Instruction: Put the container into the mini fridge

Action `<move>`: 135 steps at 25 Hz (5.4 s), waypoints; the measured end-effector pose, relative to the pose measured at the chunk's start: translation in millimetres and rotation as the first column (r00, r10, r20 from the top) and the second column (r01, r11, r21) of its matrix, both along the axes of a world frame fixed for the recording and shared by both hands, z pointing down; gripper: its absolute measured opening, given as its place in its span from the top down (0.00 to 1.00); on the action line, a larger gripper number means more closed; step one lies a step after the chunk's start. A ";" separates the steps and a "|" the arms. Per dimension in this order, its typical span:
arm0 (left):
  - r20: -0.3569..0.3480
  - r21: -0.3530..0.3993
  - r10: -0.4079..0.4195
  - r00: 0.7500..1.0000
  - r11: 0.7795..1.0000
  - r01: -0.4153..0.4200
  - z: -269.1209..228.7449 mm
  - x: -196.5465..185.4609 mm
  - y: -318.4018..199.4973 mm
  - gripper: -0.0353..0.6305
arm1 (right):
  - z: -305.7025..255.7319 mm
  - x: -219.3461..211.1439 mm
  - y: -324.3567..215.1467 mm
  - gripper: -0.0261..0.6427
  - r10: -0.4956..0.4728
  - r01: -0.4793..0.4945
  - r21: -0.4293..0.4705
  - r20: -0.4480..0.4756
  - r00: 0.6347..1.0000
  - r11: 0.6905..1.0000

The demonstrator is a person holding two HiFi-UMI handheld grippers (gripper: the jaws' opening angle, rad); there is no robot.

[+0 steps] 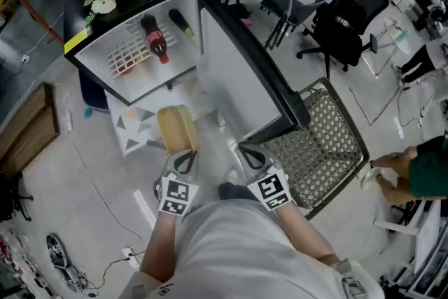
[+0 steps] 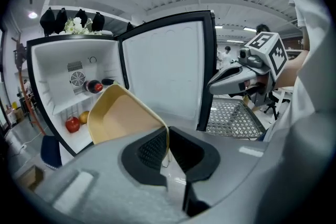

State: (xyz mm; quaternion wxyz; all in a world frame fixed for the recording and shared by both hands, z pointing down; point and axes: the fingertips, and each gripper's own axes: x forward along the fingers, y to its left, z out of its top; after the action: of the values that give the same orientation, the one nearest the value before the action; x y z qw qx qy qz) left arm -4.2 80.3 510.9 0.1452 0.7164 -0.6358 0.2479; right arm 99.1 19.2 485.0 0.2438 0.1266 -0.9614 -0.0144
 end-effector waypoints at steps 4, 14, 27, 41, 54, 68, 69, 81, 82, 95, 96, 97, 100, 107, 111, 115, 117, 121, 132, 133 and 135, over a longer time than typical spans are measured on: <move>-0.005 -0.024 -0.070 0.998 0.997 0.070 6.4 -5.2 -17.5 0.91 | 4.7 -16.7 -18.3 0.96 -0.049 0.049 -0.028 0.007 0.999 0.998; 0.024 -0.081 -0.124 0.992 0.989 0.126 20.3 -24.2 -43.7 0.91 | 18.1 -42.2 -48.3 0.96 -0.066 0.069 -0.085 0.033 0.997 0.994; 0.070 -0.176 0.039 0.997 0.984 -0.026 52.3 -88.6 -99.8 0.91 | 28.0 -67.4 -105.8 0.96 0.152 -0.153 -0.094 -0.019 0.988 0.984; 0.260 -0.293 0.241 0.935 0.942 -0.161 102.8 -146.8 -162.3 0.91 | 33.1 -68.9 -139.1 0.96 0.361 -0.367 -0.051 -0.090 0.928 0.929; 0.474 -0.342 0.276 0.836 0.933 -0.114 137.9 -202.9 -219.7 0.91 | 37.8 -53.8 -144.4 0.96 0.480 -0.489 -0.037 -0.135 0.867 0.872; 0.668 -0.359 0.290 0.685 0.932 -0.044 162.2 -228.0 -259.8 0.91 | 44.8 -50.5 -139.6 0.96 0.516 -0.529 -0.042 -0.169 0.840 0.847; 0.676 -0.354 0.289 0.678 0.934 -0.045 162.0 -228.2 -263.1 0.91 | 45.2 -50.7 -139.3 0.96 0.517 -0.530 -0.043 -0.170 0.839 0.847; 0.682 -0.357 0.271 0.679 0.934 -0.015 171.9 -241.7 -285.5 0.91 | 44.5 -45.9 -134.3 0.96 0.533 -0.547 -0.038 -0.178 0.827 0.836; 0.682 -0.354 0.269 0.680 0.935 -0.014 171.6 -242.1 -287.3 0.91 | 44.4 -45.7 -133.5 0.96 0.534 -0.548 -0.038 -0.178 0.827 0.836; 0.674 -0.364 0.295 0.677 0.930 -0.043 168.8 -225.5 -281.5 0.65 | 42.6 -42.2 -125.9 0.96 0.536 -0.549 -0.035 -0.174 0.826 0.835; 0.676 -0.360 0.295 0.675 0.932 -0.047 168.7 -223.1 -279.4 0.66 | 42.7 -41.8 -125.5 0.96 0.536 -0.549 -0.034 -0.175 0.826 0.835; 0.677 -0.355 0.296 0.674 0.933 -0.053 168.9 -220.3 -277.4 0.65 | 42.8 -41.5 -125.0 0.96 0.537 -0.550 -0.035 -0.175 0.826 0.835; 0.679 -0.350 0.314 0.663 0.933 -0.083 173.2 -211.9 -272.4 0.65 | 43.4 -41.0 -123.3 0.96 0.538 -0.551 -0.035 -0.177 0.824 0.833; 0.701 -0.307 0.308 0.644 0.944 -0.118 167.1 -201.5 -265.2 0.63 | 45.0 -34.5 -119.8 0.96 0.559 -0.573 -0.036 -0.179 0.810 0.818; 0.701 -0.313 0.332 0.631 0.938 -0.147 173.2 -193.9 -260.4 0.63 | 45.5 -32.3 -117.9 0.96 0.570 -0.585 -0.037 -0.181 0.801 0.810; 0.707 -0.308 0.341 0.620 0.937 -0.164 173.2 -191.7 -262.2 0.63 | 45.8 -32.3 -116.2 0.96 0.576 -0.591 -0.037 -0.183 0.796 0.805; 0.715 -0.295 0.332 0.615 0.941 -0.165 169.6 -193.1 -264.5 0.63 | 46.5 -31.8 -115.5 0.96 0.580 -0.595 -0.038 -0.185 0.794 0.803; 0.731 -0.306 0.335 0.594 0.940 -0.154 171.7 -202.8 -269.8 0.64 | 46.3 -31.7 -115.2 0.96 0.585 -0.600 -0.037 -0.186 0.789 0.799; 0.751 -0.291 0.280 0.598 0.953 -0.082 166.2 -247.7 -298.6 0.68 | 47.4 -35.3 -118.7 0.96 0.586 -0.602 -0.039 -0.187 0.788 0.797; 0.750 -0.291 0.278 0.600 0.954 -0.078 164.4 -249.7 -299.5 0.68 | 47.2 -35.4 -118.9 0.96 0.587 -0.603 -0.040 -0.186 0.788 0.797; 0.749 -0.292 0.281 0.600 0.953 -0.081 162.9 -249.6 -298.9 0.68 | 47.1 -35.8 -119.2 0.96 0.587 -0.602 -0.041 -0.184 0.789 0.797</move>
State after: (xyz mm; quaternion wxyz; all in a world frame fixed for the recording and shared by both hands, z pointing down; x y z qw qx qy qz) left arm -253.8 -218.6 673.8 -0.0912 0.5756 -0.5258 0.6196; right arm 63.3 -100.0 532.2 0.3192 0.4092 -0.8490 0.0996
